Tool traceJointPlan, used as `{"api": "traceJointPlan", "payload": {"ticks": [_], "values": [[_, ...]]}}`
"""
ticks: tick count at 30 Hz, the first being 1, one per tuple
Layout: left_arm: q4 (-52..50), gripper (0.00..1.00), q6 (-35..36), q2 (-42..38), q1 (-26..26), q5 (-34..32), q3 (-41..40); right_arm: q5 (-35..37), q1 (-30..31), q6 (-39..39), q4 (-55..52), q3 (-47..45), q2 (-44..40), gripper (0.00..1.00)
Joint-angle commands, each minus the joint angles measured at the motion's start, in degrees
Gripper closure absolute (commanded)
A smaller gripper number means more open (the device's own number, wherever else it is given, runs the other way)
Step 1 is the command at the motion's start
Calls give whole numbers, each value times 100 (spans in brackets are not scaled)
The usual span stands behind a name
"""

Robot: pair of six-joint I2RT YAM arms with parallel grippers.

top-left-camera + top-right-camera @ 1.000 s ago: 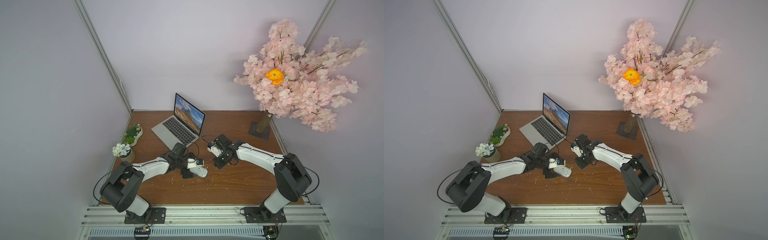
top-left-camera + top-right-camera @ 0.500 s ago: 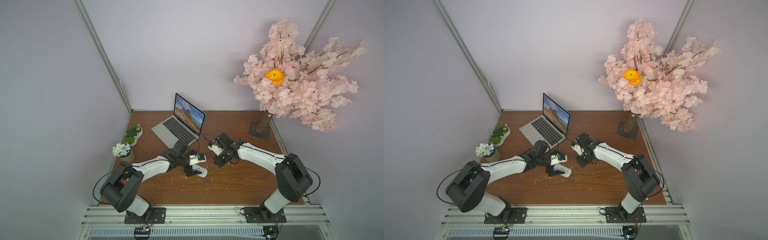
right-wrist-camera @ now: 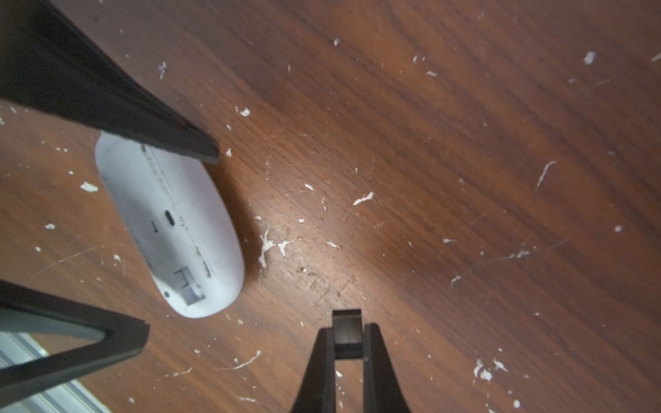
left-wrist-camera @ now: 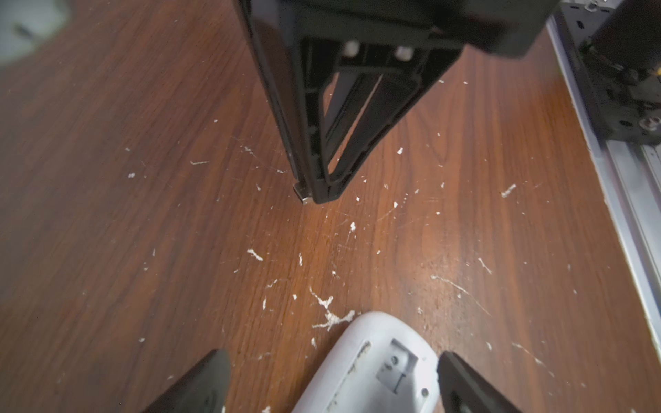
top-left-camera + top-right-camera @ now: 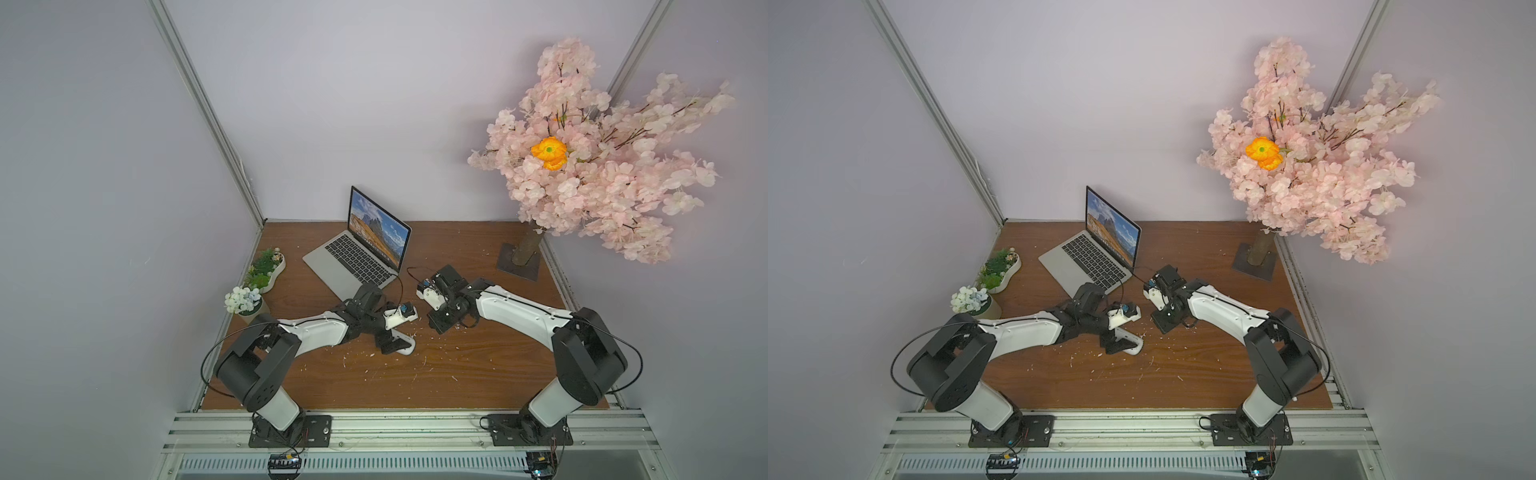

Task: Remove the wireless mouse receiver from the laptop
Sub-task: Adjust the mouse at the center of the board.

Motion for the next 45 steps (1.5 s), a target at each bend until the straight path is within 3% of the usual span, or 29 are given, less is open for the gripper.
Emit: {"api": "traceJointPlan", "payload": {"ticks": [1,14,23,31,45], "values": [[736,7,-755,-164,-84,-256,-394,-44,-29,-57,75,-123,-195,100],[1379,7,-1253,-719,-176,-488,-1277,-100,-43,-58,94,-166,-201,100],[1924,10,-1772,-781,-618,-907,-1835,-114,-45,-57,87,-140,-151,100],[1931,11,-2003,-1144,-642,-1201,-1959,-157,-49,-57,118,-121,-76,100],[2854,14,-2696,-804,-923,-1718,-2252,-154,-45,-74,111,-97,-53,100]]}}
